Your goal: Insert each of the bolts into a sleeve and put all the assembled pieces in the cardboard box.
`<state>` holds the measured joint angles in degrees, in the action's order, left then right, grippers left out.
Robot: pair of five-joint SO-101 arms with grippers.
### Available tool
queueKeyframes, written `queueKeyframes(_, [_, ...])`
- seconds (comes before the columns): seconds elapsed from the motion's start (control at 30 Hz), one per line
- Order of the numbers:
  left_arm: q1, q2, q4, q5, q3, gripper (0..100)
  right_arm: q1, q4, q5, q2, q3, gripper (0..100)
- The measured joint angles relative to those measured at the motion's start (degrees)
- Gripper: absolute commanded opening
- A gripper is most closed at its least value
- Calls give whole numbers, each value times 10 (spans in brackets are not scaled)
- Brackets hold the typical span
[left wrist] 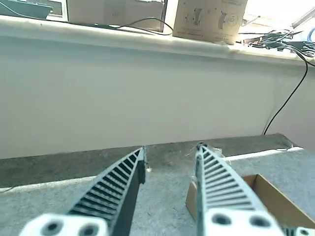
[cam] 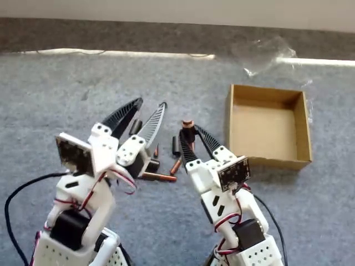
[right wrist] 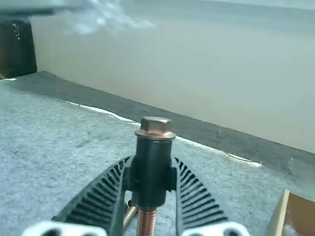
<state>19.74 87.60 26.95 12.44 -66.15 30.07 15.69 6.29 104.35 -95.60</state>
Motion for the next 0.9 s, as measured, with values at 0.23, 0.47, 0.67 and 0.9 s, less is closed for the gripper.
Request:
queueKeyframes(0.23, [-74, 90, 93, -54, 1, 75, -9, 28, 0, 0, 0, 5])
queueKeyframes(0.47, [-130, 90, 101, -55, -36, 9, -26, 180, 0, 1, 21, 5])
queueKeyframes(0.67, [-189, 92, 104, -58, -73, 5, -103, 280, 0, 1, 119, 5])
queueKeyframes(0.9, [-230, 91, 104, -59, -108, 5, -151, 343, 33, 2, 216, 5])
